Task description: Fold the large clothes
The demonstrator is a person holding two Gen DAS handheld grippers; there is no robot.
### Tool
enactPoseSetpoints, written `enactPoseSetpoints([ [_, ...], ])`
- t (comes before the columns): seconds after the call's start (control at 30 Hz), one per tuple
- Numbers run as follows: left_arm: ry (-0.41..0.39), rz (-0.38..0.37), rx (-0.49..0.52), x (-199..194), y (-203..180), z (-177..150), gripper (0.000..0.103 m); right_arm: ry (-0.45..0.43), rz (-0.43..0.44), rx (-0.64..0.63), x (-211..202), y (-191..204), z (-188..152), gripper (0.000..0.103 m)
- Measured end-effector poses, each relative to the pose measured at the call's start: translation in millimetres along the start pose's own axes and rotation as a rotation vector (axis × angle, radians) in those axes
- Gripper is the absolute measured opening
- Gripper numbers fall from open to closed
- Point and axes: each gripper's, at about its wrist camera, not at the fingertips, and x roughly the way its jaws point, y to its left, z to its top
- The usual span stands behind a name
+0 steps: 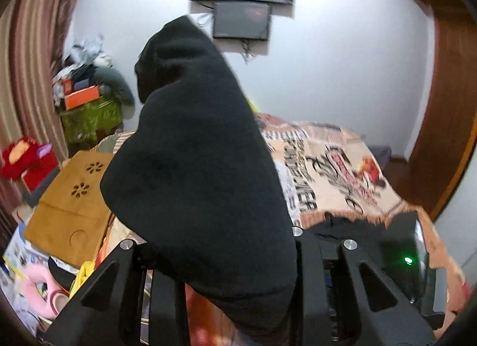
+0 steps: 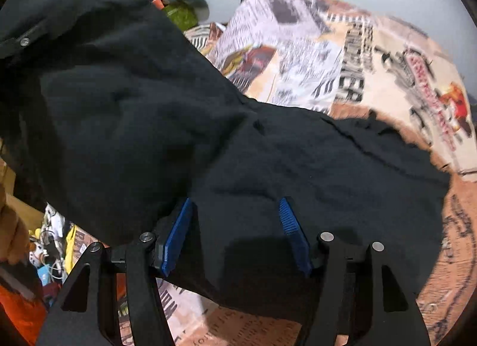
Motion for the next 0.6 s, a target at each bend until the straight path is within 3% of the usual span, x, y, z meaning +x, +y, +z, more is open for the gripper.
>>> enactPoseSetpoints([
  [0.2, 0.014, -0.049, 0.088, 3.5, -49.3, 0.7, 0.029, -0.021, 0.067, 0.088, -29.3, -25.4, -4.7, 0.057],
  [0.27, 0.033, -0.072, 0.101, 5.7, -63.3, -0.4, 0.029, -0.092, 0.017, 0.1, -56.0, -39.9, -13.1, 0.057],
  [0.33, 0.055, -0.105, 0.105, 9.3, -74.2, -5.2, 0.03, -0.153, -0.087, 0.119, -84.7, -63.7, -25.0, 0.057],
  [0.5, 0.146, -0.198, 0.153, 22.5, -118.8, -24.9, 0.035, -0.177, -0.216, 0.219, -130.8, -124.0, -54.2, 0.057],
  [0.6, 0.242, -0.266, 0.202, 37.6, -146.9, -43.6, 0.05, -0.183, -0.248, 0.282, -145.5, -147.6, -71.1, 0.057],
])
